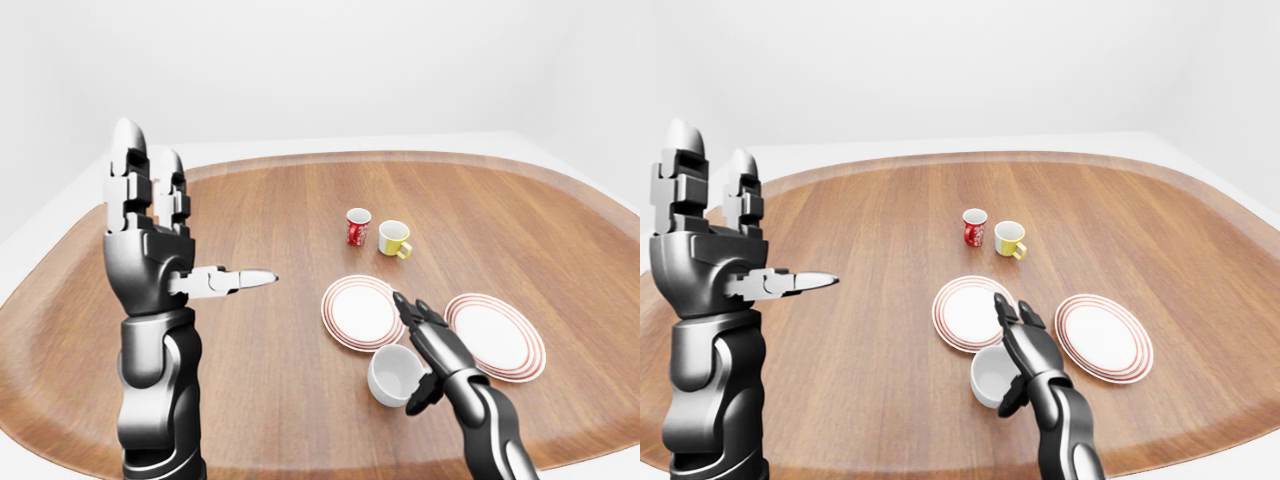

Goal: Put the white mug on the left plate.

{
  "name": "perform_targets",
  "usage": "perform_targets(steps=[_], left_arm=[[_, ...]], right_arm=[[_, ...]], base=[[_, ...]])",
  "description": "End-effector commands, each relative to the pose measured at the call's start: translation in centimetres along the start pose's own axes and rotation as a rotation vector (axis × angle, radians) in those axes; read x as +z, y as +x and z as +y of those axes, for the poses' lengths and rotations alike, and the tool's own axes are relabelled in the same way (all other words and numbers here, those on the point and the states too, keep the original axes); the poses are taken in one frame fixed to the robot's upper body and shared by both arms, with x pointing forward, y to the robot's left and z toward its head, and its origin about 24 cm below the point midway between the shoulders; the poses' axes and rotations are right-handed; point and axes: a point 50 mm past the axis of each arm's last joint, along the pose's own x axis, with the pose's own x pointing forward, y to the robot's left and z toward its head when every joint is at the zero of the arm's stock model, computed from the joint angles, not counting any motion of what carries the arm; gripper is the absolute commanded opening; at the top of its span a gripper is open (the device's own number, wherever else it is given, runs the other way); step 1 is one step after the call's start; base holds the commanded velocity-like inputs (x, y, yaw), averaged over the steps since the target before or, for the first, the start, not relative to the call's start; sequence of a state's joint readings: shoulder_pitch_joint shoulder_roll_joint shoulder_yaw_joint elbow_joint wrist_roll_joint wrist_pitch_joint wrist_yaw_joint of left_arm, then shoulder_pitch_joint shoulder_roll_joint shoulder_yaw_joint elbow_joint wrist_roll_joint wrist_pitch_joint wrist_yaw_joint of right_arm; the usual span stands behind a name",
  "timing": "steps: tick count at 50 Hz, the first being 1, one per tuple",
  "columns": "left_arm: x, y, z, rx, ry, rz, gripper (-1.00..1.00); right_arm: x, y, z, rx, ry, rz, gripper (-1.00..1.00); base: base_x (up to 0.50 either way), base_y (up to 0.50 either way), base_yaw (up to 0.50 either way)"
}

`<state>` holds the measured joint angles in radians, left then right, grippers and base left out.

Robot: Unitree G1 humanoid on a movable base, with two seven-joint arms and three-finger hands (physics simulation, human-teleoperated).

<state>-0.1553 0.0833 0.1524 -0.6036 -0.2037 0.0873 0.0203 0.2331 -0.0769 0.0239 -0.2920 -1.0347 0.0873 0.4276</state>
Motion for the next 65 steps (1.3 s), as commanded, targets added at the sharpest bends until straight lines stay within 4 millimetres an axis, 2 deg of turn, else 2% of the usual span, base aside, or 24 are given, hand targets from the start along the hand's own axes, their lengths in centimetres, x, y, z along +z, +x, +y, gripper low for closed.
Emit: perform_targets(steps=[1,65], left_arm=[[-0.1,-0.1,0.0,-0.001,0.001,0.007,0.99],[0.0,0.0,0.0,0.0,0.001,0.001,0.99]], right_arm=[[-0.3,0.5,0.2,-0.006,0.004,0.008,1.0],[0.0,1.2,1.7,0.036,-0.032,0.004,1.0]], base=[[0.0,0.0,0.0],[0.0,0.0,0.0]])
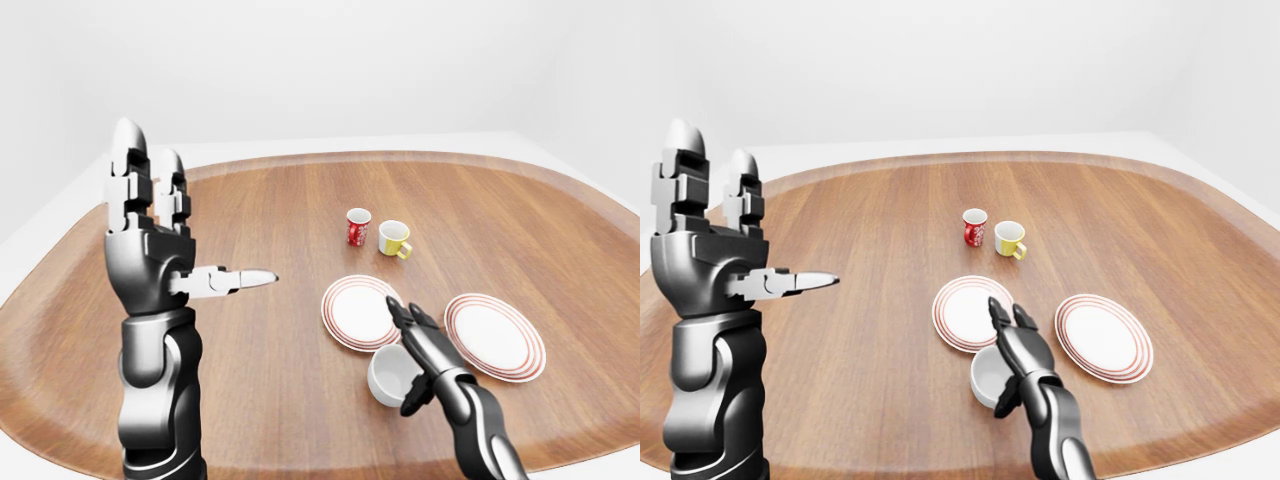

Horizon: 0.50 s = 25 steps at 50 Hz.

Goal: Put the white mug on the left plate.

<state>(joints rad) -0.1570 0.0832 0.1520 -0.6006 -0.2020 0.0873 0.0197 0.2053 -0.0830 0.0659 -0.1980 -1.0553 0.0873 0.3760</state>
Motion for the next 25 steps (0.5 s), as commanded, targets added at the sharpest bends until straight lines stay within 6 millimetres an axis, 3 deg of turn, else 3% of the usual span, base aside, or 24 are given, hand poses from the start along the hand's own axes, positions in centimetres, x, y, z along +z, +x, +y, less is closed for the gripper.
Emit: perform_targets(steps=[1,25], left_arm=[[0.1,0.07,0.03,0.001,0.0,-0.005,0.98],[-0.05,-0.02,0.01,0.0,0.001,0.002,0.98]], right_arm=[[-0.01,0.17,0.29,0.008,-0.009,0.001,1.0],[0.26,0.17,0.75,0.031,-0.025,-0.004,1.0]], base=[[0.0,0.0,0.0],[0.0,0.0,0.0]])
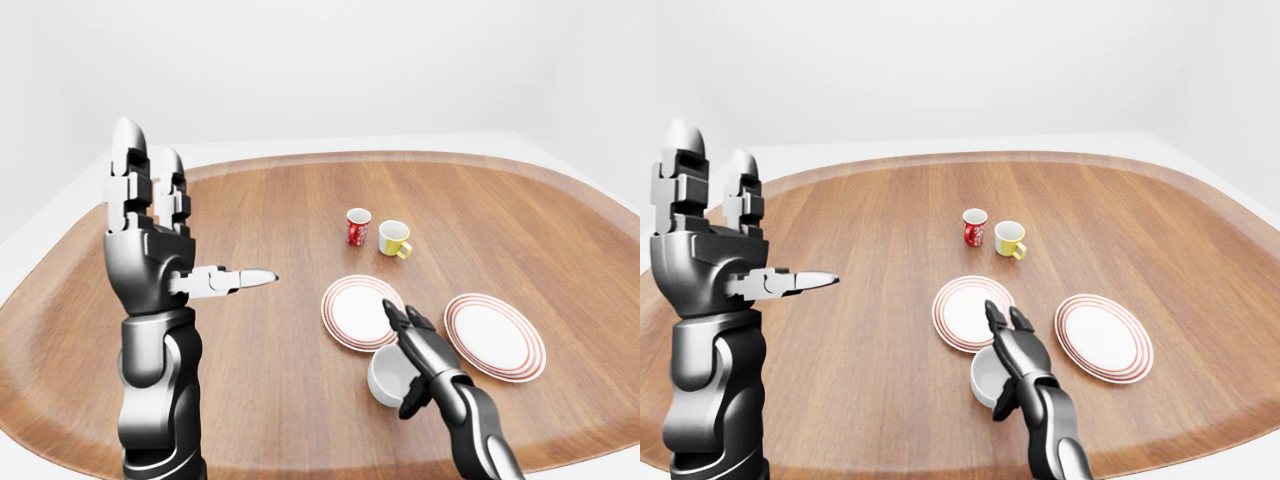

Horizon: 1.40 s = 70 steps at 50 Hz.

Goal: Put the white mug on the left plate.

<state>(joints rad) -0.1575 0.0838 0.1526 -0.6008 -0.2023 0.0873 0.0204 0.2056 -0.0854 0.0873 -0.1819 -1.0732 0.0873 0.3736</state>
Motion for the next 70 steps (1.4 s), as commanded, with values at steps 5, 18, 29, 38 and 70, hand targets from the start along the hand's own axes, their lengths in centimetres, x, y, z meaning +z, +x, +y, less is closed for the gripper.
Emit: perform_targets(steps=[5,18,29,38,70], left_arm=[[0.0,0.0,0.0,0.0,0.0,0.0,0.98],[0.1,0.1,0.0,0.0,-0.001,-0.004,0.98],[0.0,0.0,0.0,0.0,0.0,0.001,0.98],[0.1,0.1,0.0,0.0,-0.001,-0.004,0.99],[-0.1,-0.1,0.0,-0.001,0.001,0.005,0.98]], right_arm=[[0.0,0.1,0.3,0.013,-0.004,0.002,1.0],[-0.2,0.2,0.5,0.02,-0.003,0.007,1.0],[-0.3,0.5,0.8,0.027,-0.006,0.012,1.0],[-0.5,0.6,1.1,0.035,-0.007,0.021,1.0],[-0.8,0.9,1.8,0.061,-0.034,0.032,-1.0]], base=[[0.0,0.0,0.0],[0.0,0.0,0.0],[0.0,0.0,0.0],[0.0,0.0,0.0],[0.0,0.0,0.0]])
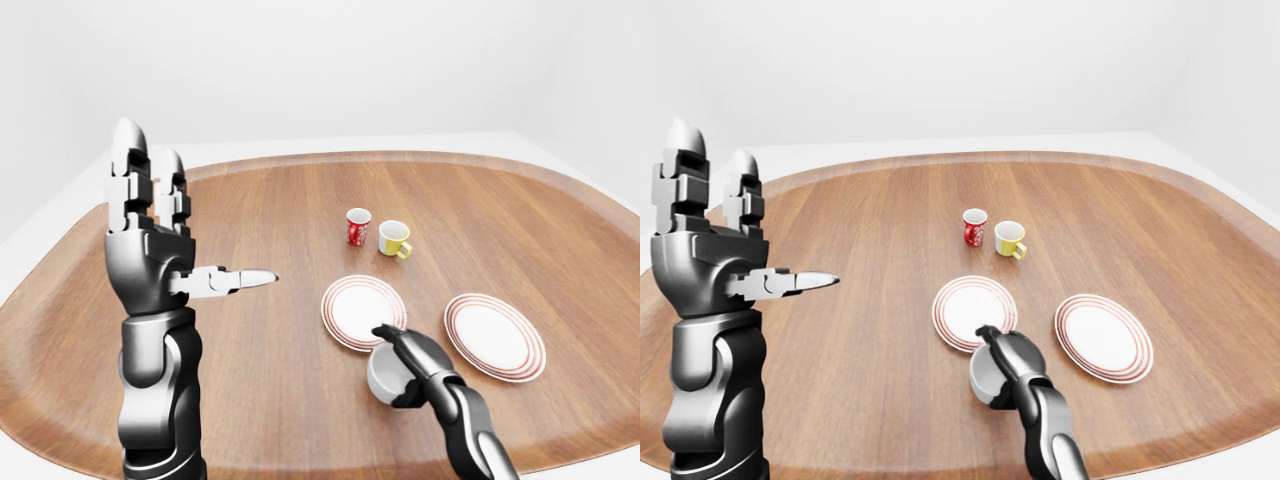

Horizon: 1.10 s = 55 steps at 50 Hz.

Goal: Put the white mug on the left plate.

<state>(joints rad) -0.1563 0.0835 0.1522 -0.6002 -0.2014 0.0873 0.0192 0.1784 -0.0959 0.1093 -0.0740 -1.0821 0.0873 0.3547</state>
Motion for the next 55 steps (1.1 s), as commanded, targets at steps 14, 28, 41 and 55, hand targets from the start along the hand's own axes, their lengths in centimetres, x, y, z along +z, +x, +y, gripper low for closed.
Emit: perform_targets(steps=[14,28,41,55], left_arm=[[0.0,0.0,0.0,0.001,0.0,0.002,0.99],[0.0,0.0,0.0,0.0,0.001,-0.001,0.99],[-0.1,0.0,0.0,0.0,0.002,0.005,0.99],[-0.1,0.0,0.0,-0.001,0.002,0.003,0.99]], right_arm=[[-0.2,-0.2,0.1,0.003,0.002,0.006,-1.0],[5.4,-4.1,-4.9,-0.001,0.033,-0.264,-1.0],[7.6,-4.8,-9.3,-0.191,-0.049,-0.347,-1.0],[8.4,0.5,-12.5,-0.162,-0.074,-0.339,-1.0]], base=[[0.0,0.0,0.0],[0.0,0.0,0.0],[0.0,0.0,0.0],[0.0,0.0,0.0]])
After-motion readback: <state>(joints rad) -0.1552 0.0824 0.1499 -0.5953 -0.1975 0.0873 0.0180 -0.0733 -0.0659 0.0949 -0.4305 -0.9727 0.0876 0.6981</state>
